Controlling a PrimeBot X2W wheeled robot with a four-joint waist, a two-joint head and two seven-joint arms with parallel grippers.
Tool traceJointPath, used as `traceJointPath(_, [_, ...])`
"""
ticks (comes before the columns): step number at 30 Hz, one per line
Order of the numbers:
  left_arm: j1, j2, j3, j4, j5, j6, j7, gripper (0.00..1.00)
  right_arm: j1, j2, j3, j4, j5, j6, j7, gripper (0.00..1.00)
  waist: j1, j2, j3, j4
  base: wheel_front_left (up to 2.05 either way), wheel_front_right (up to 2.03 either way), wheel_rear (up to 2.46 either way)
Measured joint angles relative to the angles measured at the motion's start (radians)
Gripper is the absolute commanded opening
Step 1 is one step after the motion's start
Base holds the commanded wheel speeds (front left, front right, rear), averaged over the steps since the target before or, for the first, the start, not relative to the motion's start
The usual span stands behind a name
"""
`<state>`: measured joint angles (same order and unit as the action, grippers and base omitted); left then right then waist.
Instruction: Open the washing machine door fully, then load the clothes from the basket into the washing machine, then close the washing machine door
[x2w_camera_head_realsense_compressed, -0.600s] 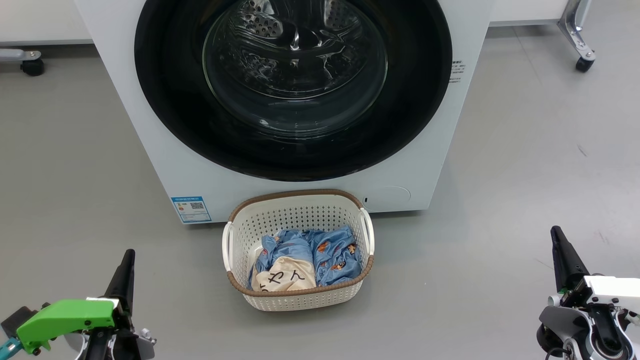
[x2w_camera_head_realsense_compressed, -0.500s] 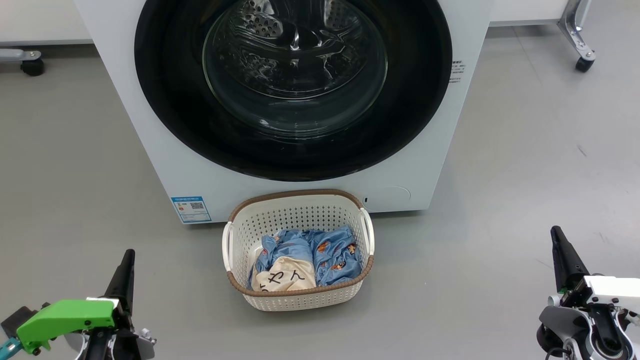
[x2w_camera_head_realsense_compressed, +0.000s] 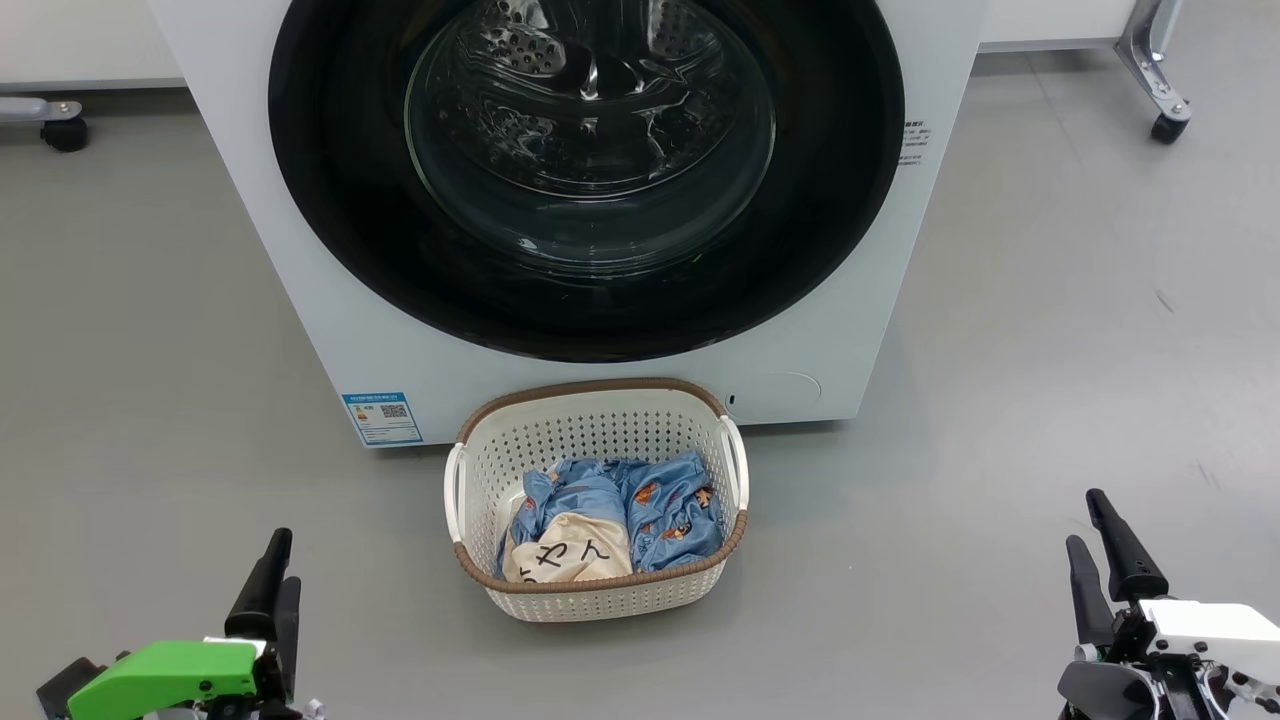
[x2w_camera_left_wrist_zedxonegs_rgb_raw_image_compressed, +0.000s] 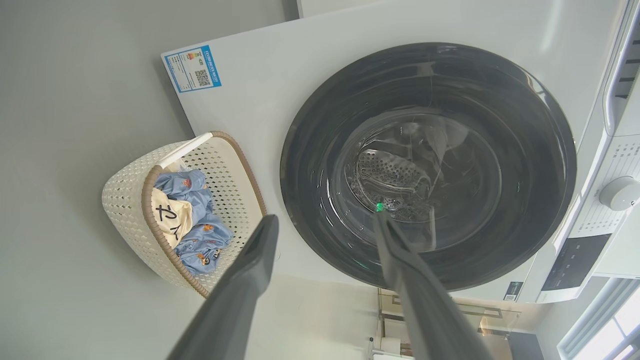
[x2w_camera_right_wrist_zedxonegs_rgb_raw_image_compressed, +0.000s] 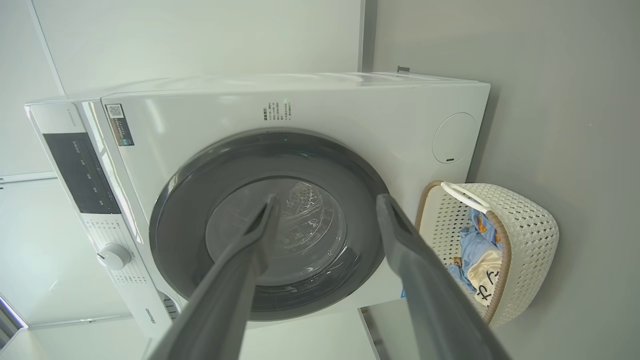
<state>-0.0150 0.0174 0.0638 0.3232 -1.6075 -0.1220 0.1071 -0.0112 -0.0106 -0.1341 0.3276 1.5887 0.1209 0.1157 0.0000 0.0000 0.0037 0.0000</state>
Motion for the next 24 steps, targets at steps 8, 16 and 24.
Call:
traceJointPath(8, [-0.005,0.004,-0.008,-0.016,0.023,0.000,-0.018,1.00,-0.006,-0.025,0.012,-0.018,-0.046,0.000,-0.018,1.00,0.0000,0.0000,0.002,-0.001,0.00,0.00,0.00])
traceJointPath(16, [-0.010,0.027,-0.035,-0.039,0.086,0.000,-0.049,1.00,-0.025,-0.056,0.040,-0.035,-0.125,0.000,-0.051,1.00,0.0000,0.0000,0.006,-0.002,0.00,0.00,0.00])
traceJointPath(24, [-0.027,0.063,-0.076,-0.045,0.192,0.000,-0.097,1.00,-0.043,-0.088,0.072,-0.038,-0.226,0.000,-0.094,1.00,0.0000,0.0000,0.010,-0.002,0.00,0.00,0.00])
